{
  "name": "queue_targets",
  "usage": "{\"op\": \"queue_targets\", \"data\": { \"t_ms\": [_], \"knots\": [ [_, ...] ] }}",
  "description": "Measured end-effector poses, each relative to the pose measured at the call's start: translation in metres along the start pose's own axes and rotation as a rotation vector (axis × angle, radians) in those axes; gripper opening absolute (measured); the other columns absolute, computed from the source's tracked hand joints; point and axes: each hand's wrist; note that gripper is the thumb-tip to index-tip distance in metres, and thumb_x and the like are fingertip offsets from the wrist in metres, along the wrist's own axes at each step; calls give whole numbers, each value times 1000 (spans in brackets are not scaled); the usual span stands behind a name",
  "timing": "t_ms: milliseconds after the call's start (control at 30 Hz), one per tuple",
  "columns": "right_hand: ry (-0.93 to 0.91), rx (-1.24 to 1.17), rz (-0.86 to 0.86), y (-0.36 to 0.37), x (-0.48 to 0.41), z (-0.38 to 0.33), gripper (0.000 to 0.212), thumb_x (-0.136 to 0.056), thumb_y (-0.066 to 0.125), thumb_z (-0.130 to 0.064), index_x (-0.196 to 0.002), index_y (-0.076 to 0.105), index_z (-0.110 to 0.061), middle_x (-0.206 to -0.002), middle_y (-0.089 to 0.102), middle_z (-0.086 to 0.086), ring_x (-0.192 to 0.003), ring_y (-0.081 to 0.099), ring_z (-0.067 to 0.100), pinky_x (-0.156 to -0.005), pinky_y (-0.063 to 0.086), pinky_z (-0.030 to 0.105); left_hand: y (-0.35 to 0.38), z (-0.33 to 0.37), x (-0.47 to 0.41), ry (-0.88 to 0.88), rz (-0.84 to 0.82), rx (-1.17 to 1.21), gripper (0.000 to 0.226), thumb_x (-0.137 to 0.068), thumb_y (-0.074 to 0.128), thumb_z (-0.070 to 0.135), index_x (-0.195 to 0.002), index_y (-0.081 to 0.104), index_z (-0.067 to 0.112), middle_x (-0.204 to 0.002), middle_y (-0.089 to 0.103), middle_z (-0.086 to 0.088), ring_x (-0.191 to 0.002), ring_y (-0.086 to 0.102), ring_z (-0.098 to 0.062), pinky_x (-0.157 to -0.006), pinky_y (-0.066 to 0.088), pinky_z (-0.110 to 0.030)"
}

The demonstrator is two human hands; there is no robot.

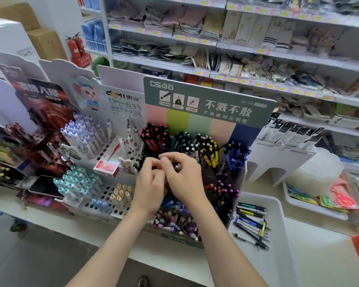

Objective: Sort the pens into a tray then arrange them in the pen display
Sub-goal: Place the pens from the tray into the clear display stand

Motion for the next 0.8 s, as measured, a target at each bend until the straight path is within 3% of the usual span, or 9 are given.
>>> {"op": "queue_targets", "data": {
  "t_ms": [133,233,333,467,600,700,800],
  "knots": [
    [39,-148,144,-27,10,9,13,-104,68,-26,-98,79,-26,-84,77,-8,-73,70,9,-69,60,38,16,2,4,8,-212,-21,9,-98,53,24,-98,56,15,-58,58,2,-51,41,-17,-53,32,-34],
    [-5,-343,564,-50,19,13,18,-112,55,-21,-110,71,-16,-88,75,0,-75,70,15,-70,60,31,24,2,5,29,-278,-164,9,-105,57,21,-97,61,20,-68,68,-5,-53,49,-10,-55,39,-28],
    [-111,-163,843,-74,24,29,20,-113,51,-22,-119,67,-12,-93,74,-3,-85,72,10,-77,59,25,33,-1,6,7,-318,-195,17,-107,52,13,-103,64,23,-76,71,-7,-53,47,-10,-54,38,-29],
    [-240,129,765,-85,29,59,17,-110,57,-15,-125,62,-8,-101,74,-2,-85,70,6,-77,53,12,44,-7,7,-45,-286,-193,24,-106,50,13,-109,66,31,-82,71,-2,-57,47,-12,-56,39,-33],
    [-204,328,492,-73,36,86,10,-104,68,-22,-111,61,-22,-96,70,-6,-88,64,16,-80,53,38,48,-5,9,-61,-270,-210,35,-106,48,10,-111,64,41,-86,72,-2,-63,55,-12,-61,47,-36],
    [-166,592,446,-67,40,92,7,-97,76,-32,-100,73,-27,-97,71,-12,-104,56,20,-85,37,39,48,-4,10,-33,-262,-228,31,-108,49,11,-119,63,37,-89,70,2,-65,60,-9,-64,52,-26],
    [-156,582,515,-75,36,90,10,-96,77,-36,-89,78,-28,-96,72,-14,-101,55,19,-81,36,38,46,-4,9,-15,-252,-242,31,-109,51,16,-127,63,38,-88,68,10,-67,62,-6,-65,53,-19]
  ]
}}
Point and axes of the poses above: each hand's wrist, its own x-axis away from the middle knuckle, its own y-axis out of the palm, z = x × y
